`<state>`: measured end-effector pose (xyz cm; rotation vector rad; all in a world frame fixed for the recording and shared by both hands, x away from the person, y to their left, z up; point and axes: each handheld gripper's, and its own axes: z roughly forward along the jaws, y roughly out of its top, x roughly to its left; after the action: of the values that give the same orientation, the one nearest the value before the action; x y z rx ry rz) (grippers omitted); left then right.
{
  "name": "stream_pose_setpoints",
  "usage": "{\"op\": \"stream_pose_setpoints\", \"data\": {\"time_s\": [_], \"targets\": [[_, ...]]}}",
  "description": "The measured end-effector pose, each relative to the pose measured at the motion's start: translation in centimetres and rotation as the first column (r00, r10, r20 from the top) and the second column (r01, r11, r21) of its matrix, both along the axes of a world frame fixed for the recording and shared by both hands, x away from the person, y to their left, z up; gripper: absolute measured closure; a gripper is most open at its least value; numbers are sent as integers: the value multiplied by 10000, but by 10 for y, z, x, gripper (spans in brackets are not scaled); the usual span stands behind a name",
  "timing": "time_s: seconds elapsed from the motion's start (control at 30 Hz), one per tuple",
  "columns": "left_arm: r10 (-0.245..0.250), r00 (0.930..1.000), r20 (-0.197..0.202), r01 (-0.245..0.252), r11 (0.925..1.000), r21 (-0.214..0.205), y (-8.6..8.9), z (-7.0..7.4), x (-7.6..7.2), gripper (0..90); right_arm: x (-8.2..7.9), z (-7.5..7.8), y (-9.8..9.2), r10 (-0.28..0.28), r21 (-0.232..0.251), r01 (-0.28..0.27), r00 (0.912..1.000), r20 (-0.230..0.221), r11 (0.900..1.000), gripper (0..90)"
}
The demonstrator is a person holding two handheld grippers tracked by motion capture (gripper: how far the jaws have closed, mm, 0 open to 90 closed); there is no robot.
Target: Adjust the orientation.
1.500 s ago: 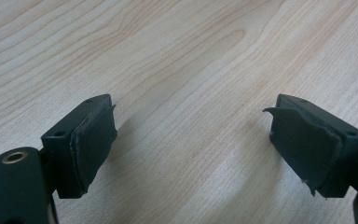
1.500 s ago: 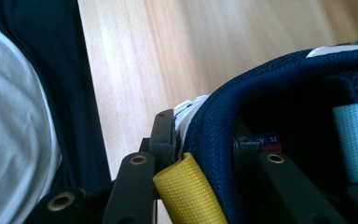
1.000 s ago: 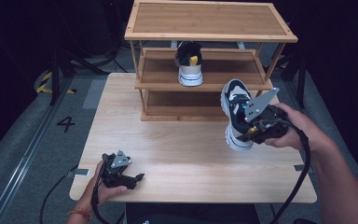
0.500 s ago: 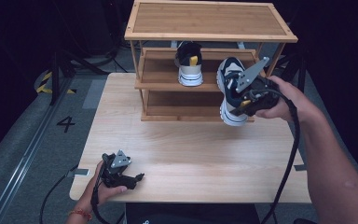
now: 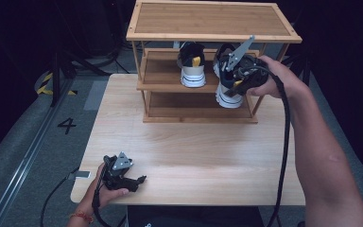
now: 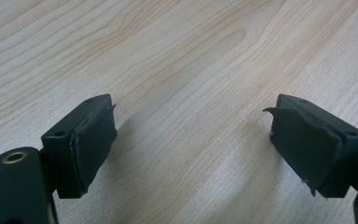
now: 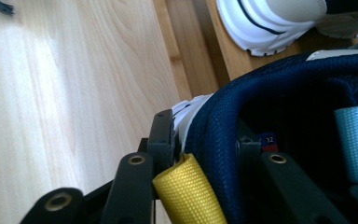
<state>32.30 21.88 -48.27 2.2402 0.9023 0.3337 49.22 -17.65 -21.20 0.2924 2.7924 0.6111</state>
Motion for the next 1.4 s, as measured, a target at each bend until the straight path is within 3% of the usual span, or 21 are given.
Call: {"op": "stream_pose_setpoints", "data": {"time_s": [0.23, 0.5, 0.8, 1.0, 1.1, 1.2, 1.27, 1.3, 1.4], "targets": [[-2, 10000, -1, 2, 10000, 2, 0, 0, 0, 147, 14, -1, 10, 200, -334, -202, 9998, -60, 9992, 679], [-23, 10000, 25, 23, 10000, 25, 0, 0, -1, 149, 32, 5, 17, -33, -511, 36, 10000, 51, 9987, 657], [-62, 10000, 62, 62, 10000, 51, 1, 0, -1, 149, 44, 2, 26, -62, -833, 101, 9989, 467, 9965, 598], [-22, 10000, 53, 22, 10000, 4, 0, 0, -1, 149, 46, 2, 23, -120, -646, 165, 9975, 691, 9978, 552], [-22, 10000, 53, 22, 10000, 3, 0, 0, -1, 149, 47, 2, 22, -203, -612, 264, 9950, 980, 9978, 509], [-17, 10000, 43, 17, 10000, 9, 0, 0, -1, 149, 45, 5, 21, -322, -608, 425, 9864, 1609, 9972, 464], [-28, 10000, 25, 28, 10000, -2, 0, 0, -1, 150, 43, 6, 22, -385, -470, 470, 9852, 1669, 9978, 463], [-20, 10000, 41, 20, 10000, -3, 0, 0, -1, 149, 40, 6, 22, -401, -482, 509, 9782, 2036, 9975, 447], [-60, 10000, 35, 60, 10000, 33, 1, 0, -1, 149, 37, 6, 20, -505, -419, 619, 9709, 2341, 9972, 437]]}}
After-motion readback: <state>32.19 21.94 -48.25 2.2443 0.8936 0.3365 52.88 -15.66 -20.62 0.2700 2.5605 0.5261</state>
